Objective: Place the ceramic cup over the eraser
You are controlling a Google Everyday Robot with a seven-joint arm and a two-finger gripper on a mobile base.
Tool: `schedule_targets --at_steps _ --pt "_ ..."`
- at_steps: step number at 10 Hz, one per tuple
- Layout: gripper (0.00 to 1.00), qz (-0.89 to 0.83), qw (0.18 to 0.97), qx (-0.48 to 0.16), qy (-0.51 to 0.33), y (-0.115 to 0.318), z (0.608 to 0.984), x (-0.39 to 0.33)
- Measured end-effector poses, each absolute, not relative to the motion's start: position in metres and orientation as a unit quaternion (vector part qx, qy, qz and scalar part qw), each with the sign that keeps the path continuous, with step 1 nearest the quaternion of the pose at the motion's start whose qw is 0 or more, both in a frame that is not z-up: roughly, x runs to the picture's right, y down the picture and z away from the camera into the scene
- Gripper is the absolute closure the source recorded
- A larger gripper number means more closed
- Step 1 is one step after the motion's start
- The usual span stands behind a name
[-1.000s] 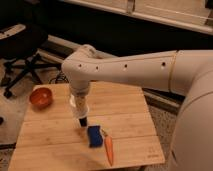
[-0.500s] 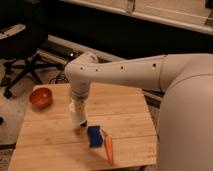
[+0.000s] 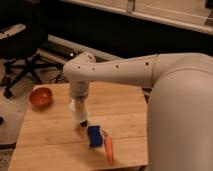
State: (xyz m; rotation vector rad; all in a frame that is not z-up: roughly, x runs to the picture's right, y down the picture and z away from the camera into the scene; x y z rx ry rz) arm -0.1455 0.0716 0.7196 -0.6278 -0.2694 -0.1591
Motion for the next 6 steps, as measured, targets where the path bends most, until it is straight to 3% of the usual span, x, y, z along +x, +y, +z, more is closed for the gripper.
schedule_targets --at_steps 6 --pt "0.2 -0.083 0.938 -0.308 -0.137 0.0707 0.7243 -0.1504"
